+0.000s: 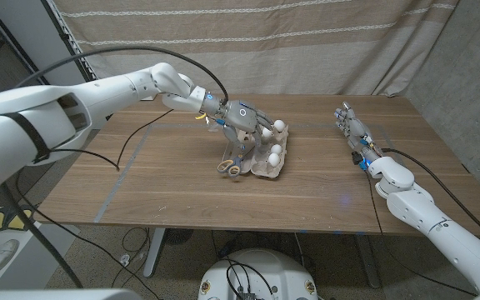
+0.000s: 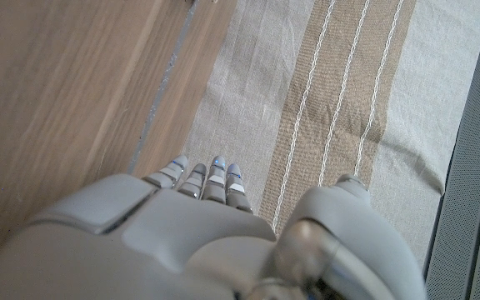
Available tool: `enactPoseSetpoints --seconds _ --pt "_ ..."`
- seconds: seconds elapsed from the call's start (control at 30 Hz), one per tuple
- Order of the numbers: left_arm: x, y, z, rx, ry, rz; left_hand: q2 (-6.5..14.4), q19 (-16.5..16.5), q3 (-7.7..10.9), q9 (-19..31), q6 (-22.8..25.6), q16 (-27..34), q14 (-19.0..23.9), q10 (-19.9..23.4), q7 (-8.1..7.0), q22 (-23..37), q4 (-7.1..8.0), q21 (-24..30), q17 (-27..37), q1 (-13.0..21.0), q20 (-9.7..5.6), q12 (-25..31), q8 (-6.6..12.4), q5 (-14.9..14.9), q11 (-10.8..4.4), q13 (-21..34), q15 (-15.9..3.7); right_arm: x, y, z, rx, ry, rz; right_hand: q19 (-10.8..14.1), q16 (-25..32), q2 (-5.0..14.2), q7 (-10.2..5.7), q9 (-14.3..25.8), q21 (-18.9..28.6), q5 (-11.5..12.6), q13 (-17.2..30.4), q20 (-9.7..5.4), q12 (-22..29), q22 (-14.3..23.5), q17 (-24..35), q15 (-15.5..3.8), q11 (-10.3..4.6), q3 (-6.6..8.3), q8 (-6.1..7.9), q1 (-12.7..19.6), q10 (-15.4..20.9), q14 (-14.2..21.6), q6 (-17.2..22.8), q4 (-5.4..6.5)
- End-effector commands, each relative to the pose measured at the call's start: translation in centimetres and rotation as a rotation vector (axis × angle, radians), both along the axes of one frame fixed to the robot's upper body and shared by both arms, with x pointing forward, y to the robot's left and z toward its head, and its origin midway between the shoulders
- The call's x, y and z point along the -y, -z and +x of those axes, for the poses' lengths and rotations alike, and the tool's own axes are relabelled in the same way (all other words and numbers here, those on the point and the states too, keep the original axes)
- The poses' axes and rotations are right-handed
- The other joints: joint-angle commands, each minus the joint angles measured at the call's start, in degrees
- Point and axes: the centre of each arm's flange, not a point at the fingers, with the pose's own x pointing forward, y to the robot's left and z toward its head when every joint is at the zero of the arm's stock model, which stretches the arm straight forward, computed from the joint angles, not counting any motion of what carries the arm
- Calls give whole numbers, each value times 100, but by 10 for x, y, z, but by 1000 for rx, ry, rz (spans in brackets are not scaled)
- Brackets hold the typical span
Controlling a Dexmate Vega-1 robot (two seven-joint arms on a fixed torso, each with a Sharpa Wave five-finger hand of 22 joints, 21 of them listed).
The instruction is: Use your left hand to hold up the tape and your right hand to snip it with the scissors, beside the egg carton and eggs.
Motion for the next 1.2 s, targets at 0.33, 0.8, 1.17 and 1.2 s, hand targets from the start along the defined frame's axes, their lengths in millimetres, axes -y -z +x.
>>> enactPoseSetpoints --seconds 0.33,0.8,1.17,1.2 --pt "-3 8 5 -15 -5 14 -4 -45 -29 21 -19 2 -37 -30 5 18 -4 4 17 -69 -765 5 22 20 3 21 -1005 -2 -1 -2 3 8 1 -55 19 70 -15 26 36 -5 13 -13 30 19 18 -40 11 -14 0 2 10 -28 37 -31" --pt "-5 10 7 -10 -22 24 -4 -44 -38 24 3 9 -51 -47 6 18 3 12 15 -99 -732 11 48 23 4 27 -1000 -5 -2 -2 0 7 -3 -57 20 71 -12 26 36 -9 13 -13 32 19 18 -31 -2 -14 -2 0 13 -29 32 -31" --pt "-7 16 9 -25 -30 37 -5 -46 -44 25 12 14 -56 -52 6 18 6 14 14 -116 -717 17 59 24 4 30 -1000 -5 -5 -1 2 6 -9 -60 21 73 -15 26 36 -12 13 -10 32 19 18 -37 0 -15 -2 -1 12 -28 32 -32" --pt "-7 16 9 -26 -30 36 -5 -46 -44 25 13 15 -56 -52 6 18 7 14 14 -118 -716 17 60 24 4 30 -1000 -5 -5 -1 2 6 -8 -59 20 73 -15 26 37 -12 13 -10 32 19 18 -38 -1 -15 -1 0 11 -29 34 -32"
